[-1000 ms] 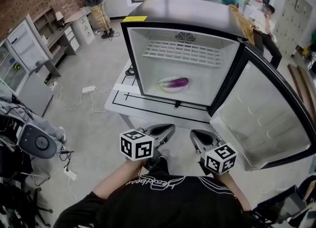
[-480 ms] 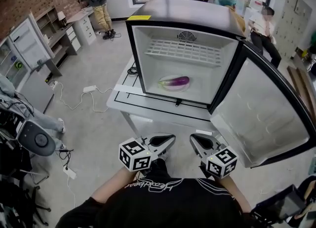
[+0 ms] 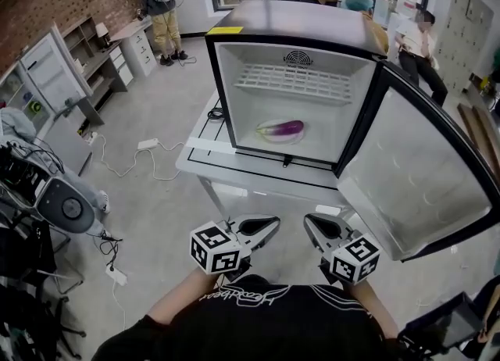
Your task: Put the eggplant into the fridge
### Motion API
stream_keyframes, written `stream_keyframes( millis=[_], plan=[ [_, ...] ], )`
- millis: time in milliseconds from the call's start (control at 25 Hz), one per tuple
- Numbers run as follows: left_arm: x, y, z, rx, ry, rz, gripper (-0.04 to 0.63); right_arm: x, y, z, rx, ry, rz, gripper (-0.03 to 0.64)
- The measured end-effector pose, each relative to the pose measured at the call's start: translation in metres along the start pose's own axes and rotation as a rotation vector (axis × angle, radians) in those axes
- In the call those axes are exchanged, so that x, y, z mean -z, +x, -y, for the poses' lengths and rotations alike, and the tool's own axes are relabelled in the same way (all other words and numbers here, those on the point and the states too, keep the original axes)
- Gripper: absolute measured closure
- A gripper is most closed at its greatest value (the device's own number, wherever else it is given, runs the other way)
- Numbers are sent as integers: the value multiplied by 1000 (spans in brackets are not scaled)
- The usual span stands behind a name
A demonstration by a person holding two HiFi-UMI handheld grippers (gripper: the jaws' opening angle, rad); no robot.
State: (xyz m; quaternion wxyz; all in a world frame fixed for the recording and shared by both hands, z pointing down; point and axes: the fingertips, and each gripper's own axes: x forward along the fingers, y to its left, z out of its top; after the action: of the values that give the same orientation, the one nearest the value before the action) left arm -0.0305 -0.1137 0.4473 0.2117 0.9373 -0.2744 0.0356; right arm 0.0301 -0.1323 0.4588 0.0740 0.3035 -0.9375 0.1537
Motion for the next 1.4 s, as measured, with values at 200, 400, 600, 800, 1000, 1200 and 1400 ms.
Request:
stream_keyframes(
  millis=[200, 400, 600, 800, 1000, 1200, 1400],
  plan=[
    [-1, -8, 0, 10, 10, -3, 586, 1, 5, -14, -6, -1, 8, 610],
    [-3, -24, 10, 31, 18, -2, 586, 1, 3, -36, 13, -15, 16, 611],
    [-2, -52, 22, 45, 29, -12, 586, -1, 1, -69, 35, 1, 17, 611],
    [-3, -70, 35, 67, 36, -18, 586, -5, -6, -87, 67, -26, 33, 611],
    [-4, -81, 43, 84, 40, -11, 586, -5, -9, -100, 86, -46, 36, 611],
    [-2, -94, 40, 91, -5, 10, 586, -2, -8, -112, 94, -50, 29, 611],
    [1, -96, 43, 92, 17, 4, 586, 1, -11, -118, 104, -47, 24, 611]
  ],
)
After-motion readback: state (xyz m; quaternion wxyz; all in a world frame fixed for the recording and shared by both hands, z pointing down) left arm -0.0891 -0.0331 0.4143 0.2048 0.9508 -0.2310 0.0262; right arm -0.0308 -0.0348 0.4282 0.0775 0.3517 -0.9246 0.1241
